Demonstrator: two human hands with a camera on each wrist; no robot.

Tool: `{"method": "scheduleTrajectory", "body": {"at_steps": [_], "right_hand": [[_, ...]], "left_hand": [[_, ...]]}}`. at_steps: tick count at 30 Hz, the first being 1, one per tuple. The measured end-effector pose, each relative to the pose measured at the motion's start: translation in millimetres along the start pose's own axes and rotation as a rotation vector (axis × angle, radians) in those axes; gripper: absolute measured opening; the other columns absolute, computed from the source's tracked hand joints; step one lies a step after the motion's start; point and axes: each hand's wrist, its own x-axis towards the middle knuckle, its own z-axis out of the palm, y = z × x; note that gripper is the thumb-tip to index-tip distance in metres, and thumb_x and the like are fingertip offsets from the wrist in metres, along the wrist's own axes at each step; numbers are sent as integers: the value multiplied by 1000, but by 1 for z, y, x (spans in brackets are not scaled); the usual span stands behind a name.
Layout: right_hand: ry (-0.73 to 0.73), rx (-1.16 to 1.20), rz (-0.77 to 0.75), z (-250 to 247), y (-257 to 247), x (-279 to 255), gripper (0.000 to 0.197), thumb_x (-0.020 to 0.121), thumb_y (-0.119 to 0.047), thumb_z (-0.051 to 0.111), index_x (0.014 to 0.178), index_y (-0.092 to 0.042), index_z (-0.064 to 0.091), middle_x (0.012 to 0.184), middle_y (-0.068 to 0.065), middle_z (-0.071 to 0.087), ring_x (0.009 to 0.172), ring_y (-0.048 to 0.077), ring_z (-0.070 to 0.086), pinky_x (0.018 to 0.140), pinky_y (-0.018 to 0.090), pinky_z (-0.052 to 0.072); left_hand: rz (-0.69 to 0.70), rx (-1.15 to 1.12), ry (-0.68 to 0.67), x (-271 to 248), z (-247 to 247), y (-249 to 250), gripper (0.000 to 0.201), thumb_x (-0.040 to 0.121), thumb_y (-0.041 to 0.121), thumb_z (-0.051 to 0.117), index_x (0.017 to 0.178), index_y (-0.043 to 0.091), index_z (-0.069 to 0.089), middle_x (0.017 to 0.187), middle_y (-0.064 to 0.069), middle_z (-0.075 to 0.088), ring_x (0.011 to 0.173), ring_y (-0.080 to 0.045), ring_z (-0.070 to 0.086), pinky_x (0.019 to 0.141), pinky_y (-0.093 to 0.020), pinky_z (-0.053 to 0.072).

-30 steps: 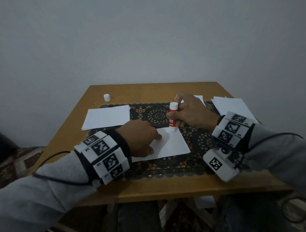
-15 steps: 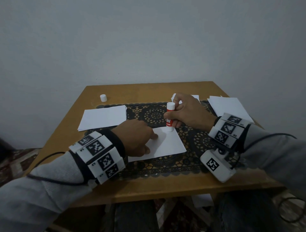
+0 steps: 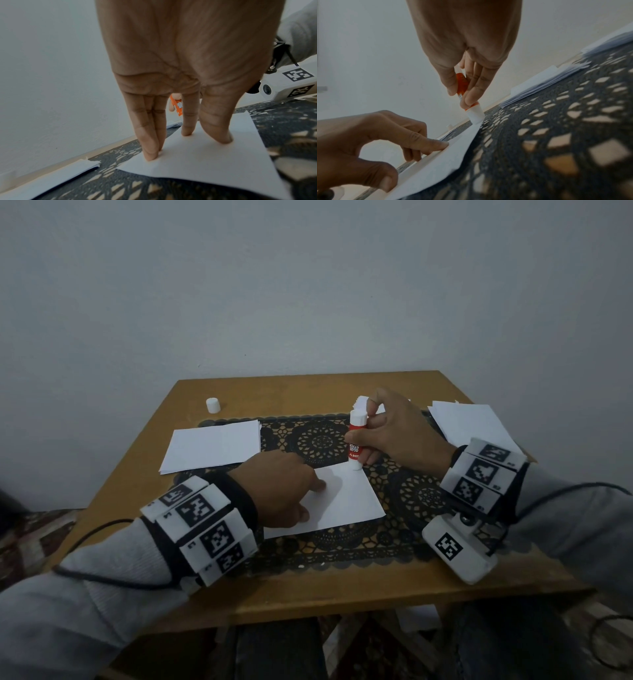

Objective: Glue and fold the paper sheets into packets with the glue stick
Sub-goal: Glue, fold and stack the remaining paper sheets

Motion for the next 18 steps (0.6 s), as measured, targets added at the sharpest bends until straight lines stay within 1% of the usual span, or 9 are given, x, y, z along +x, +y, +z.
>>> {"method": "scheduleTrajectory", "body": {"at_steps": [3,5,8,9,11,13,15,16,18], "right_hand": [[-25,-38,-22,0,-2,-3,38,84,-8,73,109,-5,45,81,11,73,59,26,71,55,35,60],[-44,-103,-48,1,-2,-4,28,85,-9,72,105,-3,52,82,9,72,58,20,71,56,35,61],[-53,-248,-100,2,0,-3,16,88,-13,69,97,-4,60,87,7,70,58,15,71,58,35,61],[-61,-279,-110,2,0,-2,14,89,-14,68,97,-6,60,88,7,69,58,15,70,58,35,60],[-81,-323,-126,4,1,-2,12,91,-15,65,98,-8,59,88,4,67,60,16,69,60,35,60],[-91,-378,-130,6,1,-2,9,92,-16,62,97,-10,57,88,2,65,61,11,65,63,35,59],[-100,-392,-122,7,0,-4,6,93,-15,60,96,-12,56,88,1,65,58,5,62,62,32,58],[-108,-389,-119,7,0,-5,5,93,-15,59,95,-13,55,88,0,65,57,4,61,60,30,57],[-131,-384,-116,6,-2,-9,4,93,-13,58,93,-14,54,88,1,64,55,8,62,58,29,56]], "left_hand": [[-2,6,-3,0,0,0,59,92,42,55,147,31,34,130,-4,52,114,-22,51,89,-29,43],[-5,10,-4,0,1,0,62,92,42,55,148,33,29,129,-5,53,111,-23,52,85,-29,43],[-9,40,-17,1,2,4,67,93,45,50,150,39,14,121,-11,53,99,-24,56,74,-29,47],[-14,52,-30,3,2,6,67,94,48,46,150,41,11,120,-12,52,96,-25,56,71,-29,47],[-26,73,-65,7,1,10,65,95,52,41,150,44,8,122,-14,48,97,-26,56,69,-29,46],[-26,87,-96,12,0,11,65,95,53,40,149,44,7,124,-14,48,97,-26,56,70,-29,47],[-20,96,-120,15,-2,11,65,95,52,41,150,43,7,124,-14,51,97,-25,57,70,-29,47],[-17,101,-130,15,-2,11,65,95,51,41,150,42,7,124,-14,51,97,-25,57,69,-28,46],[-15,114,-135,16,-3,11,65,95,49,41,150,41,7,123,-14,52,98,-25,57,68,-28,45]]}}
